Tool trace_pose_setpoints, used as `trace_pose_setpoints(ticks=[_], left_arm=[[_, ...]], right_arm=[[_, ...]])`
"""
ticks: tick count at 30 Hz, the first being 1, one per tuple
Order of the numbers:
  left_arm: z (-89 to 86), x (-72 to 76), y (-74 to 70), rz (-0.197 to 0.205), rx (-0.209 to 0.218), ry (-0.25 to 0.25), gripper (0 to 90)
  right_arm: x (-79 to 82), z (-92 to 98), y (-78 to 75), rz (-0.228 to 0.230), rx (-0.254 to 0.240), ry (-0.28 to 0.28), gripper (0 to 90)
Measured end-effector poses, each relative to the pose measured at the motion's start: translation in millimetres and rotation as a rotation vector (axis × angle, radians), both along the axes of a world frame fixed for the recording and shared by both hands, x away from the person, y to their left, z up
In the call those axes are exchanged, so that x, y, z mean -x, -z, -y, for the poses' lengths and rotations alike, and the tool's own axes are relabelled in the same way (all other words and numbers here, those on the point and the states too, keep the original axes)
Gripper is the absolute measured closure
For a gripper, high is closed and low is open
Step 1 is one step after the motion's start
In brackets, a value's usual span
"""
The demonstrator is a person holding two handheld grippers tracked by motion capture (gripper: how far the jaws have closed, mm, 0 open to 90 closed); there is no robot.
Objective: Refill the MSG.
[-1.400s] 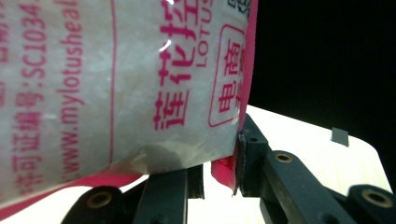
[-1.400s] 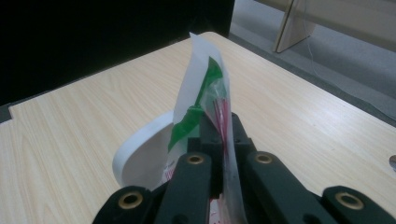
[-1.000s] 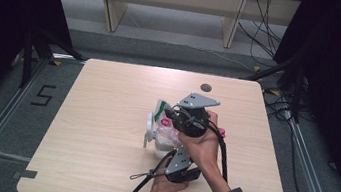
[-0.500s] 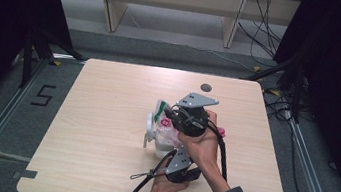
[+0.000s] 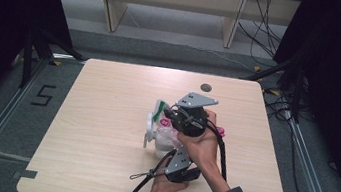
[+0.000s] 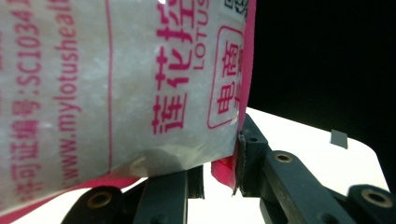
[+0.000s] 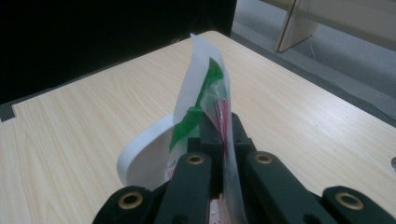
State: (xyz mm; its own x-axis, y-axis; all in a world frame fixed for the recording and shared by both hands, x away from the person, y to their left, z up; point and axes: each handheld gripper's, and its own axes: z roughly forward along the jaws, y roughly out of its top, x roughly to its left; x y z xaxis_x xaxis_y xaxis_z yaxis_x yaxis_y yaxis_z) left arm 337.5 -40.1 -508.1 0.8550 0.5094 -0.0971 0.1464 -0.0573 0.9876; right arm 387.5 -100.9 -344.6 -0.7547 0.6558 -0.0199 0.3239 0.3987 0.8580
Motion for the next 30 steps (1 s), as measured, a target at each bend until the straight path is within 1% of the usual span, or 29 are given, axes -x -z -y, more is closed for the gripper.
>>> trace_pose_setpoints(ticks=[2,3,5,6,7,8,9,10,13,14,16,17,19,20,21,22,23,24,25,26,27,30], left_arm=[[-0.4,0.3,-0.6,-0.002,-0.007,-0.01,76.1],[0.0,-0.4,0.0,0.001,0.002,0.0,76.1],[-0.1,0.1,-0.1,0.002,-0.002,0.0,76.1],[-0.7,0.9,-0.9,-0.004,-0.014,-0.013,76.1],[-0.3,0.3,-0.6,-0.001,-0.005,-0.009,76.1],[0.1,-0.4,-0.2,0.002,0.003,-0.001,76.1],[0.1,0.1,0.0,0.002,0.002,-0.006,76.1],[0.1,0.5,-0.2,0.001,-0.001,-0.007,76.0],[0.3,0.1,-0.1,0.005,0.002,-0.011,76.1],[0.1,0.2,0.0,0.005,-0.001,-0.01,76.1],[0.1,0.0,-0.1,0.003,-0.002,-0.008,76.1],[0.3,-0.2,-0.2,0.002,0.001,-0.008,76.1],[0.1,-0.2,0.1,0.001,0.003,-0.008,76.1],[-0.3,0.3,0.1,0.002,-0.003,-0.012,76.1],[-0.4,0.4,0.1,0.002,-0.001,-0.012,76.1],[-0.5,0.2,-0.2,0.001,0.001,-0.008,76.1],[-1.3,1.0,-1.3,-0.003,-0.01,-0.022,76.1],[-0.8,0.2,-0.8,0.002,0.003,-0.016,76.1],[-0.9,0.8,-0.8,-0.001,0.001,-0.017,76.0],[-0.8,1.1,-0.7,-0.005,0.001,-0.015,76.1],[-0.3,0.4,-0.1,0.001,0.01,-0.01,76.0],[-1.2,-0.4,-0.8,0.004,0.011,-0.01,76.1]], right_arm=[[-0.1,-0.1,0.0,0.002,-0.006,0.0,90.0],[-0.3,0.0,-0.1,0.008,-0.004,-0.005,90.0],[-1.0,0.2,0.0,0.01,0.001,-0.011,90.0],[-0.9,0.4,-0.2,0.009,0.003,-0.009,90.0],[-0.1,0.2,-0.1,-0.001,-0.008,0.002,90.0],[-0.4,0.3,-0.3,0.009,-0.004,-0.004,90.0],[-0.4,0.2,-0.5,0.007,0.002,-0.013,90.0],[-0.3,-0.1,-0.3,0.0,0.002,-0.013,90.0],[-0.2,-0.1,-0.4,0.0,0.0,-0.013,90.0],[-0.6,0.8,-1.0,0.017,0.007,-0.012,90.0],[0.3,0.2,-0.4,-0.012,-0.009,-0.005,90.0],[-0.5,0.1,0.0,-0.002,-0.01,-0.004,90.0],[-0.7,-0.1,-0.3,-0.001,-0.003,-0.011,90.0],[0.5,-0.7,-0.4,-0.016,-0.006,-0.001,90.0],[1.0,-1.2,-0.2,-0.019,-0.004,0.002,90.0],[0.3,-1.1,-0.4,-0.012,0.001,-0.003,90.0],[0.2,-1.2,-0.6,-0.011,0.0,-0.004,90.0],[0.5,-1.2,-1.0,-0.014,-0.009,0.002,90.0],[0.1,-0.9,-1.2,-0.003,-0.006,0.0,90.0],[0.0,-1.8,-0.4,-0.002,0.0,-0.002,90.0],[-0.4,-2.7,0.6,0.008,-0.001,0.003,90.0],[-0.2,-1.1,-1.6,-0.002,-0.006,0.001,90.0]])
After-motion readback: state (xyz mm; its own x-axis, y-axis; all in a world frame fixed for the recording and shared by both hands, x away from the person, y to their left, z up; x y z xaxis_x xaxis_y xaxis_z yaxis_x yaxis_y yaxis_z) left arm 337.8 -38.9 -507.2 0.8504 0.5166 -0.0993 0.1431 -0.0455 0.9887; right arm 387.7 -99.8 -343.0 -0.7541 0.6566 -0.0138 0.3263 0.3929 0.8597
